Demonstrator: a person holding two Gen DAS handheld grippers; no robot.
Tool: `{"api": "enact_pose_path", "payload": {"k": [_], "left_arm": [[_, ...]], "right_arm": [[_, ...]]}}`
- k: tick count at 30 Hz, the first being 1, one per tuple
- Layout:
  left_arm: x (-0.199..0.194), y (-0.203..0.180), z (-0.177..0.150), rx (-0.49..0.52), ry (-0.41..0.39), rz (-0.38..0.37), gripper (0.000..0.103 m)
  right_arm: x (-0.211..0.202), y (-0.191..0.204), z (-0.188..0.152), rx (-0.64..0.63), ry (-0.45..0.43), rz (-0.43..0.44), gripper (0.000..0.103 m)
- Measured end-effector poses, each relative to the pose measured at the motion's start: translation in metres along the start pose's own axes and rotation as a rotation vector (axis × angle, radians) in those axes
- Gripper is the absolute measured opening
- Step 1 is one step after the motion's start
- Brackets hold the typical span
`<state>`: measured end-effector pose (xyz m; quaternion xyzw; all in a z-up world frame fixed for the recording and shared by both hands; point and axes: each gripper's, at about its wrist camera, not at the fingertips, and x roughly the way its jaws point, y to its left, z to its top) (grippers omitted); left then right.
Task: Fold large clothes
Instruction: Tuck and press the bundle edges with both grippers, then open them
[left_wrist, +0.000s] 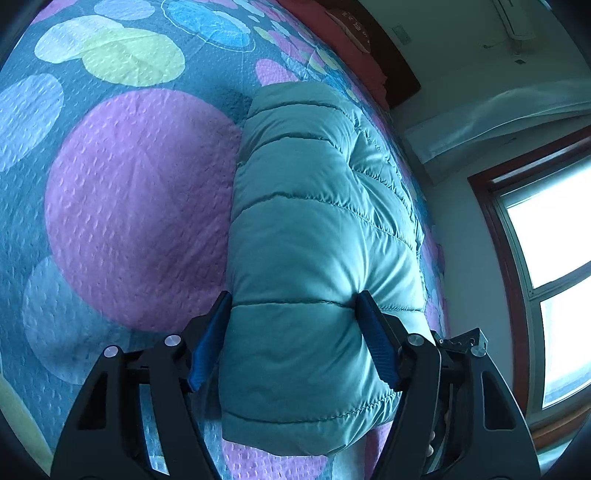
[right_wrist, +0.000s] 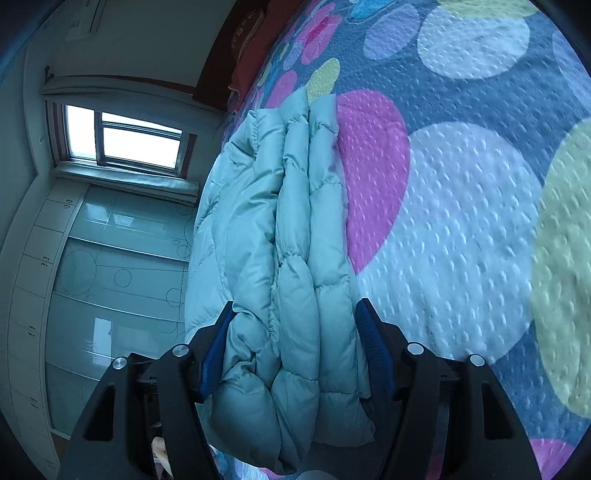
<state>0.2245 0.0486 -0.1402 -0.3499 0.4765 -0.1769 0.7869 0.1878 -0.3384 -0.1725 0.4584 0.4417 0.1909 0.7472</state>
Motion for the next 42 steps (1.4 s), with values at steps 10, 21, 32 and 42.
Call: {"api": "enact_pose_path", "payload": {"k": [10,21,32,42], "left_arm": [[0.004,-0.003,-0.002,0.046,-0.013,0.040,0.047],[0.002,-0.012,-0.006,0.050,-0.032,0.067,0.053],[-0.019,-0.015,-0.024,0.047,-0.049,0.084,0.070],[-0.027,-0.015,-0.045,0.077,-0.030,0.063,0.061]], "right_arm": [[0.013,0.003,-0.002,0.005,0.006,0.006,0.034],[0.011,0.000,-0.006,0.018,-0.016,0.028,0.039],[-0.017,0.004,-0.023,0.014,-0.036,0.024,0.061],[-0.026,0.007,-0.054,-0.006,-0.006,0.004,0.054]]}}
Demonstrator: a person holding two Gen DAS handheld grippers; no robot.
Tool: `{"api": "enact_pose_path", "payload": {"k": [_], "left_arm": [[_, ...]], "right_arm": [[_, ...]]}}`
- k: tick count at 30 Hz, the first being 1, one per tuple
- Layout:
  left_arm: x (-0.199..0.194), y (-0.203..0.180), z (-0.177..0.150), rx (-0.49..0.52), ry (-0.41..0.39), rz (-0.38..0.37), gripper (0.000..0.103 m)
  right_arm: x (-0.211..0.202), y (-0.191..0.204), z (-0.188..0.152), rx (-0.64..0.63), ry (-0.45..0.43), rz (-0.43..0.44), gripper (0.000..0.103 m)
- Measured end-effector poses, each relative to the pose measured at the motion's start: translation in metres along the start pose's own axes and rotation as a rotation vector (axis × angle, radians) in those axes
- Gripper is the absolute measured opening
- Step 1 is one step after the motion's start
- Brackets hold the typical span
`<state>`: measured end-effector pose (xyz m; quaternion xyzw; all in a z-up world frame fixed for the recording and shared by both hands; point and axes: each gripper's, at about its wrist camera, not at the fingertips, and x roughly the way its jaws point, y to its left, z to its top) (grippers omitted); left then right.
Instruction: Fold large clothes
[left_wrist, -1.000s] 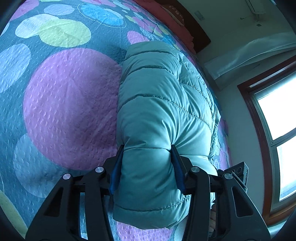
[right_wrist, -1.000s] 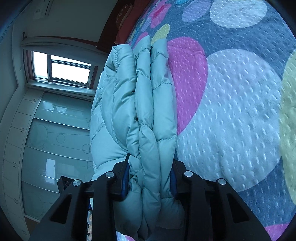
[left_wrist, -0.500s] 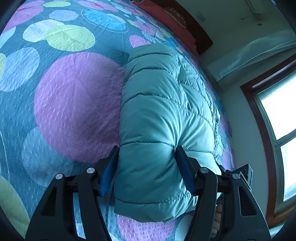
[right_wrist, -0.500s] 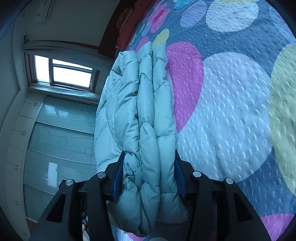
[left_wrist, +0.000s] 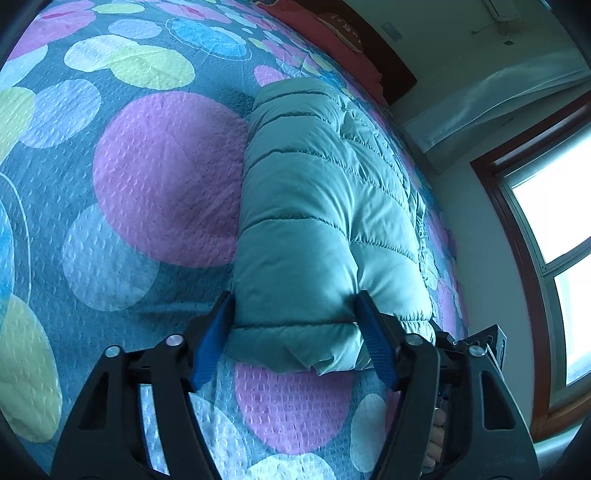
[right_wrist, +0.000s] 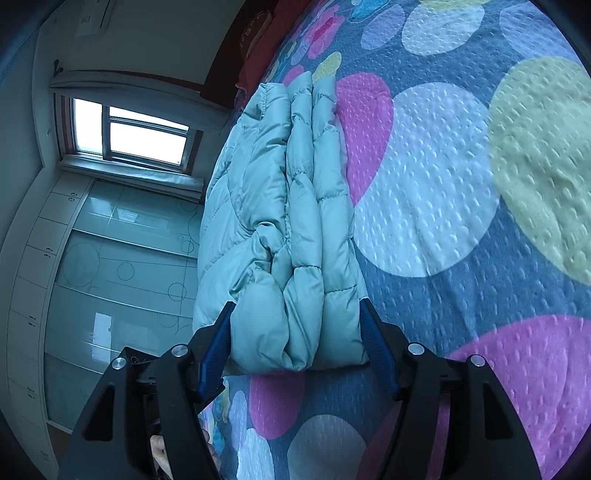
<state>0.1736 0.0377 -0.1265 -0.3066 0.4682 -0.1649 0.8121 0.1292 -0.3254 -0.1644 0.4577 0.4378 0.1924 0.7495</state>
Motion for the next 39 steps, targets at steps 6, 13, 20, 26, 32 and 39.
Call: {"api": "enact_pose_path", "payload": {"k": [6,13,20,26,32,39], "left_arm": [[0.001,0.003,0.001,0.000,0.003,0.006,0.054],[-0.001,0.004,-0.004,-0.009,-0.004,0.035,0.068],[-0.010,0.009,-0.014,-0.011,-0.012,0.075,0.072],[-0.018,0.009,-0.030,0.009,-0.011,0.147,0.073],[-0.030,0.001,-0.047,0.083,-0.033,0.253,0.073],[-0.053,-0.012,-0.068,0.176,-0.116,0.363,0.076]], "right_arm": [[0.005,0.003,-0.006,-0.002,0.002,-0.006,0.039],[-0.001,0.002,-0.013,0.024,-0.011,-0.008,0.049],[-0.015,-0.007,-0.020,0.032,-0.030,-0.008,0.051],[-0.023,-0.005,-0.032,0.007,-0.038,-0.054,0.051],[-0.031,0.004,-0.050,-0.052,-0.054,-0.153,0.053],[-0.035,0.029,-0.077,-0.187,-0.103,-0.339,0.058]]}}
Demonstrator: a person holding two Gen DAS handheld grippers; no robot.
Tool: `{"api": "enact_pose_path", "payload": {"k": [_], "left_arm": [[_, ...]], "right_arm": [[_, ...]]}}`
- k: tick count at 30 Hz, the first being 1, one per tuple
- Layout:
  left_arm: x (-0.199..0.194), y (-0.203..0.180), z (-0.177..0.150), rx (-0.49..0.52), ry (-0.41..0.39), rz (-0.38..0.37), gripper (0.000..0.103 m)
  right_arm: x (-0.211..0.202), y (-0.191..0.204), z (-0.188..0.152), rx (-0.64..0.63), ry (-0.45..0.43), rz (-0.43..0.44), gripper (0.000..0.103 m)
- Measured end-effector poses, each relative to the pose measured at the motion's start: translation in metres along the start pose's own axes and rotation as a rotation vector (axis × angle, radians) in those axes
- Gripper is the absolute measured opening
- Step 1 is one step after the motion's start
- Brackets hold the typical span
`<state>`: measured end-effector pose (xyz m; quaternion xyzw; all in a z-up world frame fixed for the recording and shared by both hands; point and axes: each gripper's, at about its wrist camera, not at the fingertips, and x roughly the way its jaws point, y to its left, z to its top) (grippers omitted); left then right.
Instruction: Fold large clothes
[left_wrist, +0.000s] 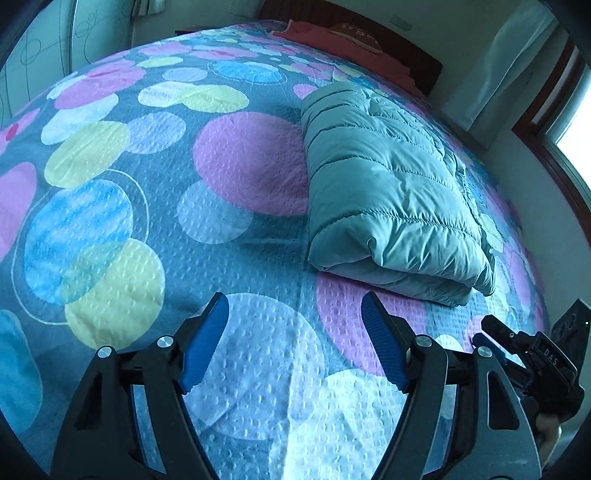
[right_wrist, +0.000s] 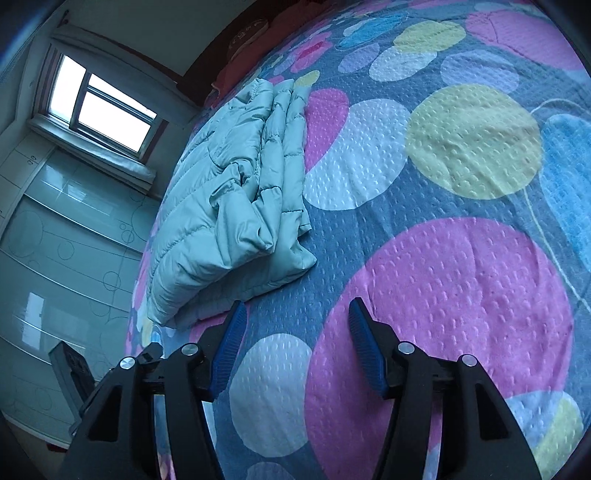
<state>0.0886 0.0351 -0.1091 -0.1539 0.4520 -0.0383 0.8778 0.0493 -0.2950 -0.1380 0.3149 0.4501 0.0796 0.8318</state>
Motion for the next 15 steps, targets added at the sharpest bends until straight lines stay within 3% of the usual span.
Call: {"api": "enact_pose_path", "payload": {"k": [5,8,15], "left_arm": [[-0.026,-0.016,-0.003,0.082,-0.096,0.078,0.088],[-0.040,-0.027,0.000,0.123,-0.154,0.119,0.092],[-0.068,-0.048,0.007,0.167,-0.258,0.177,0.096]], "right_arm": [[-0.013,0.032,-0.010,-0.139,-0.068,-0.177,0.058],[-0.024,0.055,-0.014,-0.225,-0.131,-0.255,0.070],[-0.049,0.096,-0.014,-0.365,-0.266,-0.342,0.079]]}}
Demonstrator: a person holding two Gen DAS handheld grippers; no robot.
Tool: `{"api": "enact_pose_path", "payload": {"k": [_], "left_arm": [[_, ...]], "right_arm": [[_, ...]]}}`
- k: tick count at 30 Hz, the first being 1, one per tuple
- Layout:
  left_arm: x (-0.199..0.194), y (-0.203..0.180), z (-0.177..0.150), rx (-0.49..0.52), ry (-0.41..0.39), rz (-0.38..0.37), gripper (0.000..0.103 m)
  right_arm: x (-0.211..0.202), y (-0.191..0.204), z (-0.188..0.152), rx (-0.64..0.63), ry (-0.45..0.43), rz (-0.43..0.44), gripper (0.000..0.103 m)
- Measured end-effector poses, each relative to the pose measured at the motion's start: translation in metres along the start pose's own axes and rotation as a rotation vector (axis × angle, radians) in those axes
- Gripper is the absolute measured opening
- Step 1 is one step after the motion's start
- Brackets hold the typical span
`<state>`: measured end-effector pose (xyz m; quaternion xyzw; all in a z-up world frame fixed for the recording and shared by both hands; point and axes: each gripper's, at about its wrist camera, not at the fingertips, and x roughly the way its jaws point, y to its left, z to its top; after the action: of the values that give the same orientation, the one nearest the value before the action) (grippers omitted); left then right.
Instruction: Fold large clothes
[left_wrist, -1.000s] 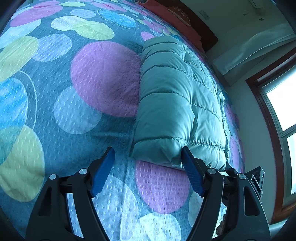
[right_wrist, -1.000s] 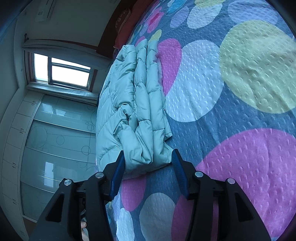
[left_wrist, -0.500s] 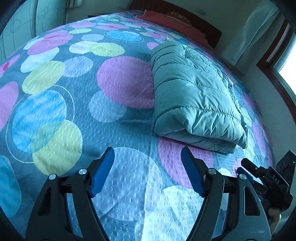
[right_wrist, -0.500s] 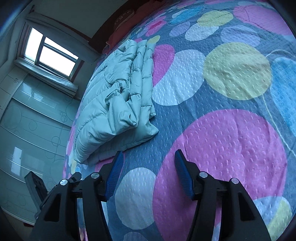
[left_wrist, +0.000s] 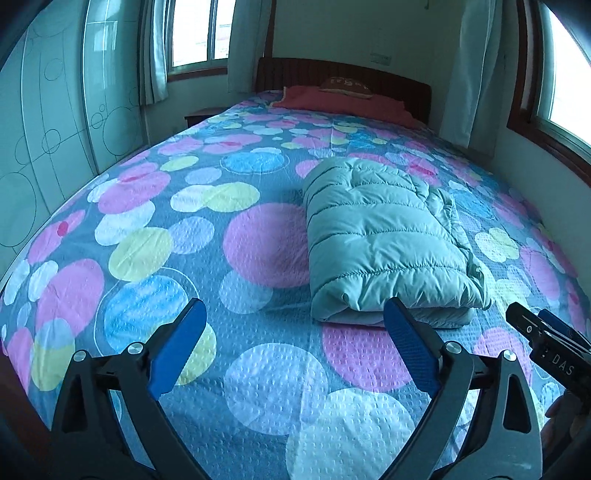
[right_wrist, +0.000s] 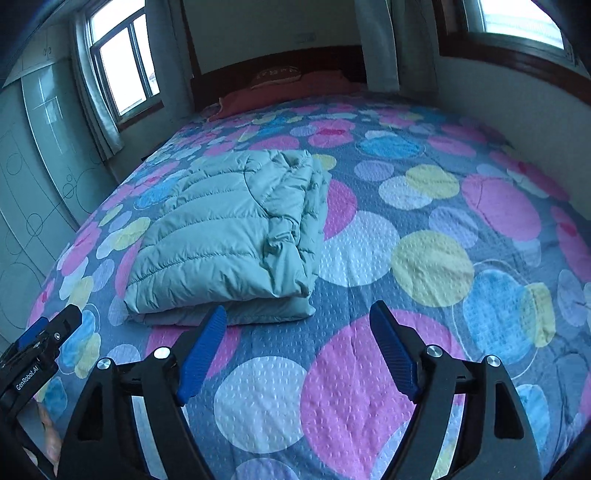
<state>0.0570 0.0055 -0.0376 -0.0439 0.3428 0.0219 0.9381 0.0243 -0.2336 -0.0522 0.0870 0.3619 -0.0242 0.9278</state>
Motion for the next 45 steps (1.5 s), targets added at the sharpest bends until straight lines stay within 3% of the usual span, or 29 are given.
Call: {"api": "enact_pose_path", "payload": {"k": [23,45], "left_arm": [[-0.028,-0.007,0.011,0.011,-0.067,0.046,0.097],[-0.032,-0.013,0.009,0.028,-0.068,0.038,0.097]], "right_arm": [[-0.034,0.029,0.009,-0.068,-0.105,-0.028,0.080],[-0.034,0.029,0.004,-0.063,-0.101,-0.023,0.080]]}}
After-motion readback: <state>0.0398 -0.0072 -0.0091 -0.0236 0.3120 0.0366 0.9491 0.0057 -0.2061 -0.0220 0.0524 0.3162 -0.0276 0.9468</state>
